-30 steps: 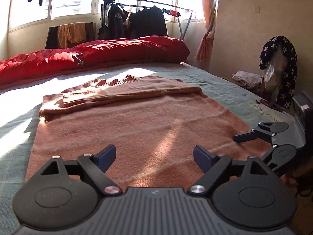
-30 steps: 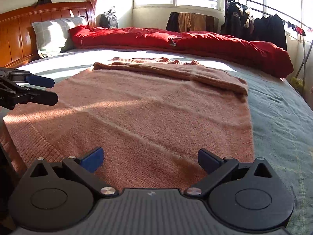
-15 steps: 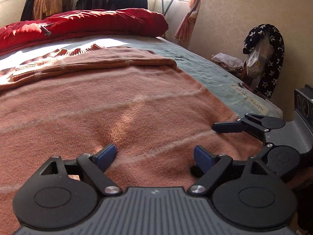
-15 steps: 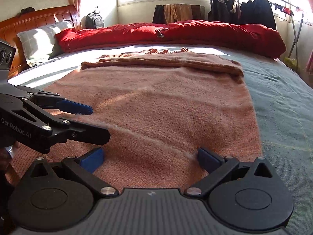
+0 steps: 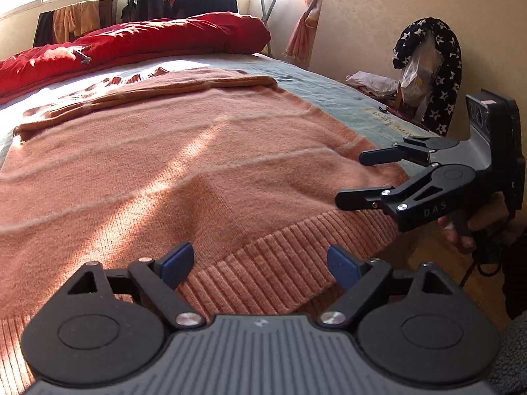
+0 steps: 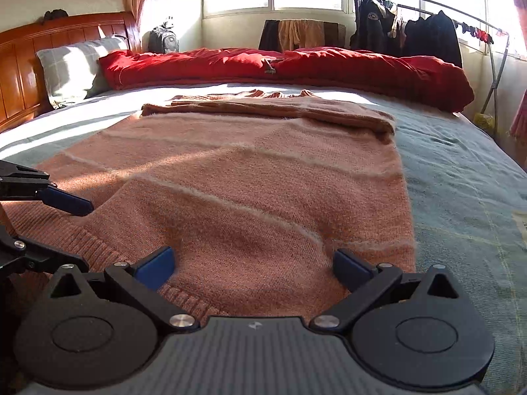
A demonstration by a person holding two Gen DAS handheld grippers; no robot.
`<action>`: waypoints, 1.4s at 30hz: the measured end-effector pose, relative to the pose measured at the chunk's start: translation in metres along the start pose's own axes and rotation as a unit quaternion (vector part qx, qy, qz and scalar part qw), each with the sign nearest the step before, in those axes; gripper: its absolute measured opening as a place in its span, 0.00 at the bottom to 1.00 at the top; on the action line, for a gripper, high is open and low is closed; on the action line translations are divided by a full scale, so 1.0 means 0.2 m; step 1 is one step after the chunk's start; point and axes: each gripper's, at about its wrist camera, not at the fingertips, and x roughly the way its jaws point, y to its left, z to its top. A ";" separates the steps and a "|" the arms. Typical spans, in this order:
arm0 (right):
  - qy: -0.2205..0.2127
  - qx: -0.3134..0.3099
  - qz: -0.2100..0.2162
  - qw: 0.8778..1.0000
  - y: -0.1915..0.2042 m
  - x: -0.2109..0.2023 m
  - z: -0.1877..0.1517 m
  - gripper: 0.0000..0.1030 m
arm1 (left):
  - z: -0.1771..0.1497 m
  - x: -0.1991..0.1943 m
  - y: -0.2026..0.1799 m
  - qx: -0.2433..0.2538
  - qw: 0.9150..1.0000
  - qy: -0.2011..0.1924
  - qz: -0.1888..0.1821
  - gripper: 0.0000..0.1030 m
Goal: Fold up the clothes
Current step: 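Bring both open grippers to the ribbed hem edge of the sweater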
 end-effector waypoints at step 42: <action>-0.021 -0.042 0.037 0.998 0.11 -0.24 -0.26 1.00 | -0.21 -0.19 0.01 0.054 0.991 -0.044 0.117 0.99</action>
